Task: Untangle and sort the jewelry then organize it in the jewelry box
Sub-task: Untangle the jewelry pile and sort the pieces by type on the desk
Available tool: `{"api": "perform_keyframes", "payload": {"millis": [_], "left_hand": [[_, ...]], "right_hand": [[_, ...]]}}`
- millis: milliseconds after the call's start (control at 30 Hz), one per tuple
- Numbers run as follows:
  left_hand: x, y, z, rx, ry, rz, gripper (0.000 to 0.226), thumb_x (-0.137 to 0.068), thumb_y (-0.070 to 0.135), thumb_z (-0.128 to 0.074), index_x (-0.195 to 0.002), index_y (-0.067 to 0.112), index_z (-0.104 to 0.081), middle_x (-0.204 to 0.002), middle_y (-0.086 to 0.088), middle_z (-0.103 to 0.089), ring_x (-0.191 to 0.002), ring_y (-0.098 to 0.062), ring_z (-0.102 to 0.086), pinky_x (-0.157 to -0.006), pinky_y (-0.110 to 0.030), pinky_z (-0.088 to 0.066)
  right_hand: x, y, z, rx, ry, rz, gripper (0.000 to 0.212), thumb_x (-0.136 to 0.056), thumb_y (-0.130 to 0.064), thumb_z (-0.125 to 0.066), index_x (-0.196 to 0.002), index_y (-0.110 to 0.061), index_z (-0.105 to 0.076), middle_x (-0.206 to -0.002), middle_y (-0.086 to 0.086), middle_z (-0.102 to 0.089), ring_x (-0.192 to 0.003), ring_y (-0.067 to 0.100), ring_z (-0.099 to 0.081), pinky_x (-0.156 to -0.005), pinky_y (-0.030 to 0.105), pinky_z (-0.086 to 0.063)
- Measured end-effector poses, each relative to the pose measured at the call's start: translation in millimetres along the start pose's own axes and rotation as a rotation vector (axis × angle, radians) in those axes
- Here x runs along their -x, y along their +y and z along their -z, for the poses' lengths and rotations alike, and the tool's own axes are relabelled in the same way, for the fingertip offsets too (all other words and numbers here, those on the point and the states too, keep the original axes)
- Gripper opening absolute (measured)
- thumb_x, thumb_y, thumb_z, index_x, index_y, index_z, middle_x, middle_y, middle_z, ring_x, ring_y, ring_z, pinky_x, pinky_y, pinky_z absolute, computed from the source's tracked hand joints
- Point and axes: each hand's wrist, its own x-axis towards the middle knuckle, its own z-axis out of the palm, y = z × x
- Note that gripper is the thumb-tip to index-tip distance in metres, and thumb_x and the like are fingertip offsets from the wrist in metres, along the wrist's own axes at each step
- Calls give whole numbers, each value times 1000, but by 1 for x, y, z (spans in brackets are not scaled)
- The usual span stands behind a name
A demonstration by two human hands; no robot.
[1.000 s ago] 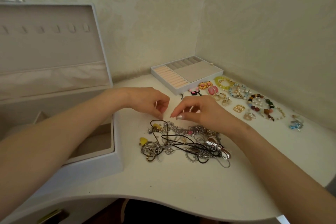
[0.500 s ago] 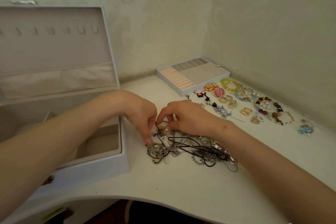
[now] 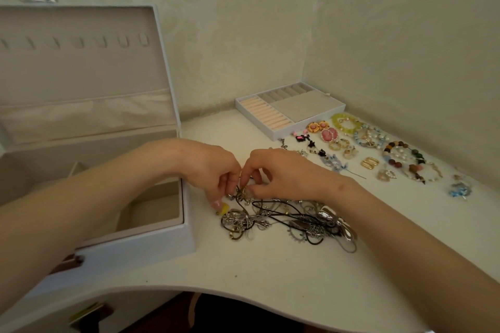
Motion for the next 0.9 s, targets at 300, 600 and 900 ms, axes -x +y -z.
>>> {"api": "perform_keyframes", "payload": {"millis": [300,600,900], "left_hand": [[3,1,-14,-33,145,11,30,-74,42,-75,-88,24,-57,-74,17,-52,-73,-3,-50,-62,-14,-37],[7,2,-12,-60,128,15,26,-78,35,-74,-91,22,-55,-76,16,-51,-80,-6,-49,-61,-13,-34],[7,-1,-18,-107,181,26,22,-81,35,-71,-93,19,-62,-72,17,-50,-76,-3,-45,-56,-11,-32]], "right_hand": [[2,6,-6,-64,117,22,10,-86,-29,-68,-92,-26,-75,-84,-13,-55,-68,-2,-45,-63,20,-34],[2,9,-8,-101,182,-19,12,-87,-29,-67,-89,-21,-75,-87,-9,-61,-71,4,-50,-69,26,-41],[5,7,-4,-139,174,-74,13,-85,-31,-68,-82,-19,-70,-78,-14,-60,-65,-1,-47,-62,18,-35]]}}
